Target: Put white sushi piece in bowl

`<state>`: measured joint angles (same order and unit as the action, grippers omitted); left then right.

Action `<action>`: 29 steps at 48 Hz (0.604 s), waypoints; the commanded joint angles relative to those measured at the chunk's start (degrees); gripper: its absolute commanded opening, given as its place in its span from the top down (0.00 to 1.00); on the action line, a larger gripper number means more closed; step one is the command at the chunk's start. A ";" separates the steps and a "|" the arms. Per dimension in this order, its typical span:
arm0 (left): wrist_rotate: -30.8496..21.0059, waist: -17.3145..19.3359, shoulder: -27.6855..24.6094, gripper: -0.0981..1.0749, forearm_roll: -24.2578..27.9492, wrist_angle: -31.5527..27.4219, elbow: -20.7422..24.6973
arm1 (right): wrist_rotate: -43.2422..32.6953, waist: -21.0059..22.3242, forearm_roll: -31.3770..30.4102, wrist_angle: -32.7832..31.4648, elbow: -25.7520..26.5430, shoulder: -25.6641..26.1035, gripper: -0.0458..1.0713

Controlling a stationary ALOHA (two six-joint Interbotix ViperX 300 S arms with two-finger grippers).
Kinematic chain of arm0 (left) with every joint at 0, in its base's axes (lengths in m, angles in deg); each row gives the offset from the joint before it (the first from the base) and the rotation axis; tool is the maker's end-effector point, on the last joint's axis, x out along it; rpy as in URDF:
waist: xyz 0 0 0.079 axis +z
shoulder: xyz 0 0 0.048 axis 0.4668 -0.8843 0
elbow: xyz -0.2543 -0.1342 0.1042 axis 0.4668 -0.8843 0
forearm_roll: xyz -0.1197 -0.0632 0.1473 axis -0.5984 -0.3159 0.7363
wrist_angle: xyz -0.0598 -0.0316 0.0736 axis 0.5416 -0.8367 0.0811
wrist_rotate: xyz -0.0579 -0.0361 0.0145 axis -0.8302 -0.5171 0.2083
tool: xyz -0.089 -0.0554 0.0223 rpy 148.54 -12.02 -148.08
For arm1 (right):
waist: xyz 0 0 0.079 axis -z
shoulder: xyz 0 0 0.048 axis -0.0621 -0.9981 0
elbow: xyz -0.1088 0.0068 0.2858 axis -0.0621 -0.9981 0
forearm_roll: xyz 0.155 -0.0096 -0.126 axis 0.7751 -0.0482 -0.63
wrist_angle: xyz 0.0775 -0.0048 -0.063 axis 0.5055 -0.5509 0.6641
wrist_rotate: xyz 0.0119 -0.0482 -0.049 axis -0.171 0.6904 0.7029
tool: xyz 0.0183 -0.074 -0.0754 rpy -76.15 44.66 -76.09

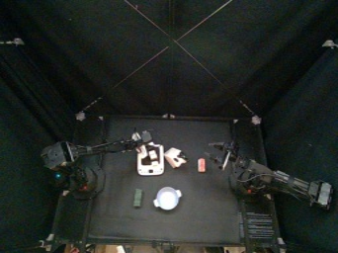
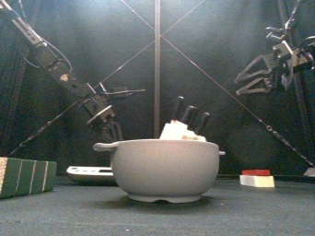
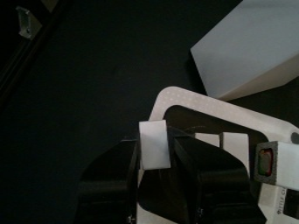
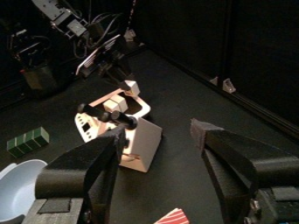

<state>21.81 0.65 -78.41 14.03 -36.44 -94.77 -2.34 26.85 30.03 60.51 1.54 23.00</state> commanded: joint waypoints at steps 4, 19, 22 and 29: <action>-0.26 -0.18 3.43 0.43 -0.70 0.62 0.79 | 0.00 0.18 0.18 0.35 0.53 -0.35 0.13; -0.18 -11.69 8.96 0.43 -5.01 2.20 0.00 | 0.00 0.35 0.18 0.35 0.44 -0.26 0.13; -0.26 -15.47 9.23 0.43 -6.06 3.43 0.00 | 0.00 0.44 0.18 0.35 0.44 -0.26 0.13; -0.18 -23.64 8.70 0.43 -7.29 5.54 -0.44 | 0.00 0.35 0.18 -0.09 0.26 0.70 0.13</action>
<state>21.54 -18.34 -70.06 7.18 -32.31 -95.65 -2.25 27.12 30.12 60.33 1.28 23.36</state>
